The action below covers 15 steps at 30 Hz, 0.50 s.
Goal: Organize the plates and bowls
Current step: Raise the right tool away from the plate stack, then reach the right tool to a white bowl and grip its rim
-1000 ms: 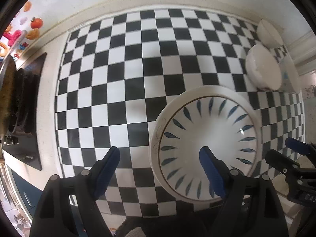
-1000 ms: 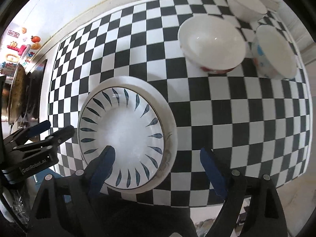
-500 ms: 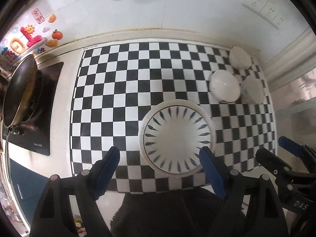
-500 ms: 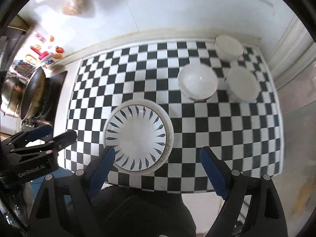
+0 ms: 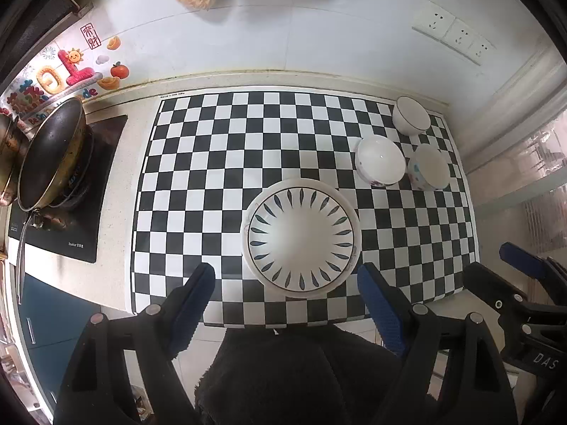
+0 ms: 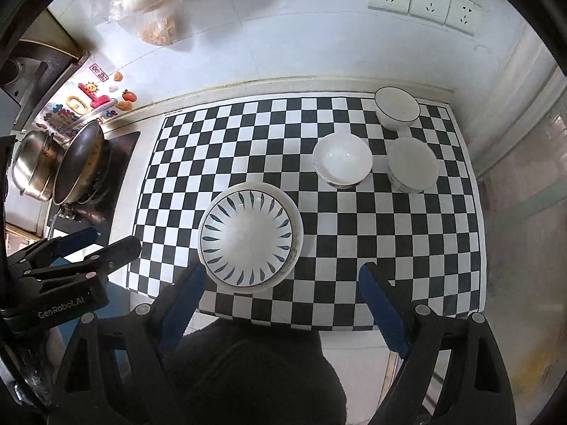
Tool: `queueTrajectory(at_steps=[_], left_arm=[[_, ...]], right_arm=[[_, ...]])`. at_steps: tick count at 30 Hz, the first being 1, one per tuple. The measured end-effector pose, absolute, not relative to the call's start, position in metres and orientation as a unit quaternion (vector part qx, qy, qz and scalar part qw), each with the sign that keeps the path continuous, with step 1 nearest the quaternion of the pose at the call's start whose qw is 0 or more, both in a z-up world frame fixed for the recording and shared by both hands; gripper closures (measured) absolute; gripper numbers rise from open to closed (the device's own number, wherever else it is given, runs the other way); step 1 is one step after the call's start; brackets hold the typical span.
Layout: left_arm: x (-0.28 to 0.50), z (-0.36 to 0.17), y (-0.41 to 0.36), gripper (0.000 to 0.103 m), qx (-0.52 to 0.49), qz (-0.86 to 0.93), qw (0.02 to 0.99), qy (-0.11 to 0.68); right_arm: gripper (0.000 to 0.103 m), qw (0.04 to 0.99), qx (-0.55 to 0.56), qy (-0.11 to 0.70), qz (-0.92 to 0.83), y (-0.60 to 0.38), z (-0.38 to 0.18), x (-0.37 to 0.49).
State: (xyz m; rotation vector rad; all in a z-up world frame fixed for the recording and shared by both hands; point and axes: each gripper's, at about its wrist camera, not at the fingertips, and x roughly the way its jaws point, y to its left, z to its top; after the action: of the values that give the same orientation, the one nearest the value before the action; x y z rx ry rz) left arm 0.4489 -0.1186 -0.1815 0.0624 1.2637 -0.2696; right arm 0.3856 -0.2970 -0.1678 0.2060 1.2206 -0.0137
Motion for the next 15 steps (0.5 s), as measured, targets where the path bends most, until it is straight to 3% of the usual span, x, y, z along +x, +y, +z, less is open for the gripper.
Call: queueTrajectory(at_steps=[15], left_arm=[[0.463,-0.183,-0.121,0.021,0.055,-0.163,0.833,0.526]], right_arm=[[0.013,0.838,0.197,0.502,-0.084,-0.327,-0.183,0.374]])
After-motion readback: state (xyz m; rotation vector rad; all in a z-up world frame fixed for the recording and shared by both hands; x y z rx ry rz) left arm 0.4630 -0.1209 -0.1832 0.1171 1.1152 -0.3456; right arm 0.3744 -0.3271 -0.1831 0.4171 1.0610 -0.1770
